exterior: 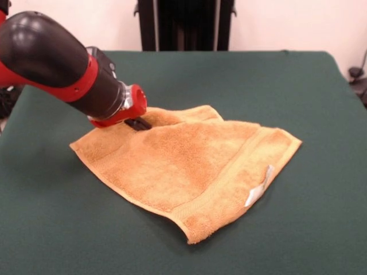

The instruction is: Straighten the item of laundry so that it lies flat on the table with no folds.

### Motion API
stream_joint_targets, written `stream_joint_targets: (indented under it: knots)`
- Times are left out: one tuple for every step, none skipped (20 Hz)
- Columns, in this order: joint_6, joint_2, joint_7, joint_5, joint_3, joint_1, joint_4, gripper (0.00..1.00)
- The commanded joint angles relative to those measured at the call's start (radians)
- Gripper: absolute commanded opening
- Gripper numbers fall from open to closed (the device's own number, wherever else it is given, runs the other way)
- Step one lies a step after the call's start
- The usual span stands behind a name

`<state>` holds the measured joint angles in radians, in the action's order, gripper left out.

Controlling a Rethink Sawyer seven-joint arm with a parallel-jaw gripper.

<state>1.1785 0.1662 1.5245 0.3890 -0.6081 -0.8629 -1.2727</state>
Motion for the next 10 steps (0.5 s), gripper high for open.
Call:
stream_joint_targets:
  knots:
    - [-0.031,-0.082,-0.349,0.214,0.078,-0.007,0.017,0.00]
    - [-0.030,-0.084,-0.351,0.215,0.079,-0.006,0.019,0.00]
    - [-0.029,-0.085,-0.344,0.210,0.081,-0.005,0.019,0.00]
    - [-0.028,-0.085,-0.336,0.206,0.082,-0.004,0.018,0.00]
    - [-0.029,-0.080,-0.325,0.203,0.083,-0.001,0.014,0.00]
    - [-0.021,-0.077,-0.322,0.203,0.086,0.004,0.017,0.00]
    - [-0.014,-0.073,-0.314,0.199,0.087,0.006,0.016,0.00]
    - [-0.006,-0.073,-0.310,0.193,0.086,0.006,0.019,0.00]
    - [0.003,-0.071,-0.311,0.191,0.085,0.007,0.022,0.00]
    - [0.009,-0.069,-0.313,0.189,0.085,0.007,0.025,0.00]
